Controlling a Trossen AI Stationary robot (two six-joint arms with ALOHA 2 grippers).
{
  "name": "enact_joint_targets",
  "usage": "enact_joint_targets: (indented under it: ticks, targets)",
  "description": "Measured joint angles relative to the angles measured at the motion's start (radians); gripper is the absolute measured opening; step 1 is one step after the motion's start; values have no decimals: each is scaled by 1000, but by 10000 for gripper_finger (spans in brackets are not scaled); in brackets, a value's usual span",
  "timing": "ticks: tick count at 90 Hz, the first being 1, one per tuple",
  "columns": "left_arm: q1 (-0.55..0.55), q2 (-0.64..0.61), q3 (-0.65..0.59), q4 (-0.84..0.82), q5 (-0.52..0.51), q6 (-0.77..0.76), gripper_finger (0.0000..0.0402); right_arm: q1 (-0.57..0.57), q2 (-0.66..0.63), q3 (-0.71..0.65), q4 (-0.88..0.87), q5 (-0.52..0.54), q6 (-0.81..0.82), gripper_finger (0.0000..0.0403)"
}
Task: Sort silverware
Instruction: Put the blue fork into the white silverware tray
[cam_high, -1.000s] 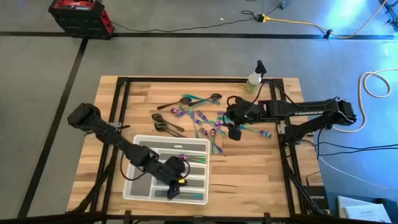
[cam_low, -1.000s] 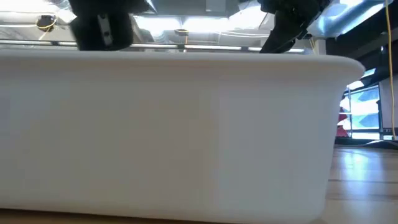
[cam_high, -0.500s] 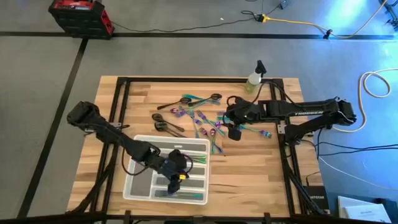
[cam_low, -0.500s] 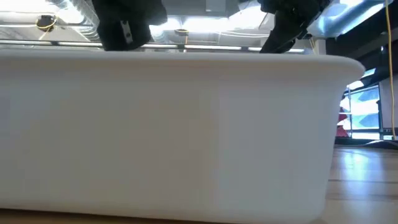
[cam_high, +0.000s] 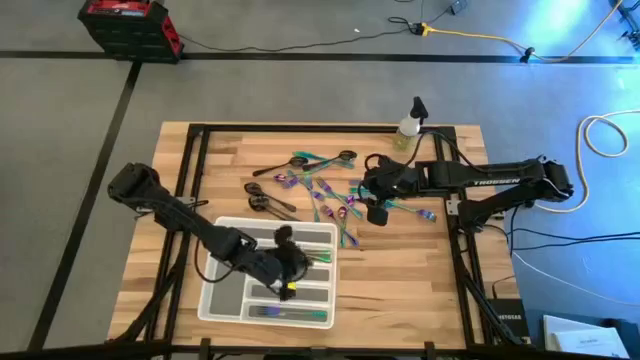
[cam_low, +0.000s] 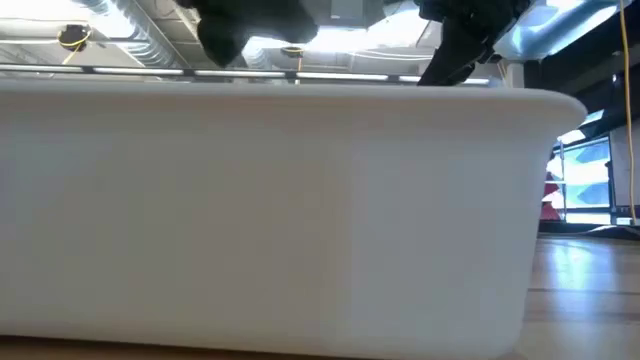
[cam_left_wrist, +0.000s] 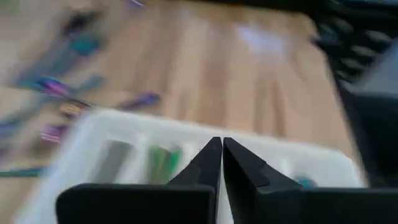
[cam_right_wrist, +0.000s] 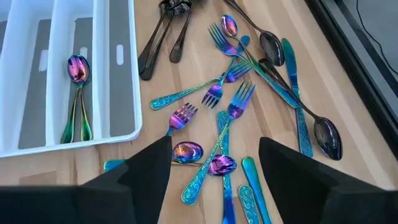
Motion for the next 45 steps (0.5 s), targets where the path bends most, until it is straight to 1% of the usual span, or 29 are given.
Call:
enact_joint_targets:
  ticks: [4,10,19,34,45]
  targets:
    - [7,0,0,-1,-65,0,0,0,0,0,0,0,0,225]
    - [16,0,0,-10,-114,-1,0,0,0,0,0,0,0,225]
    - [30,0,0,-18,-117,13,0,0,0,0,0,0,0,225]
    - [81,0,0,-30,-136,173,0,0,0,0,0,0,0,225]
    - [101,0,0,-65,-133,134,0,0,0,0,0,0,0,225]
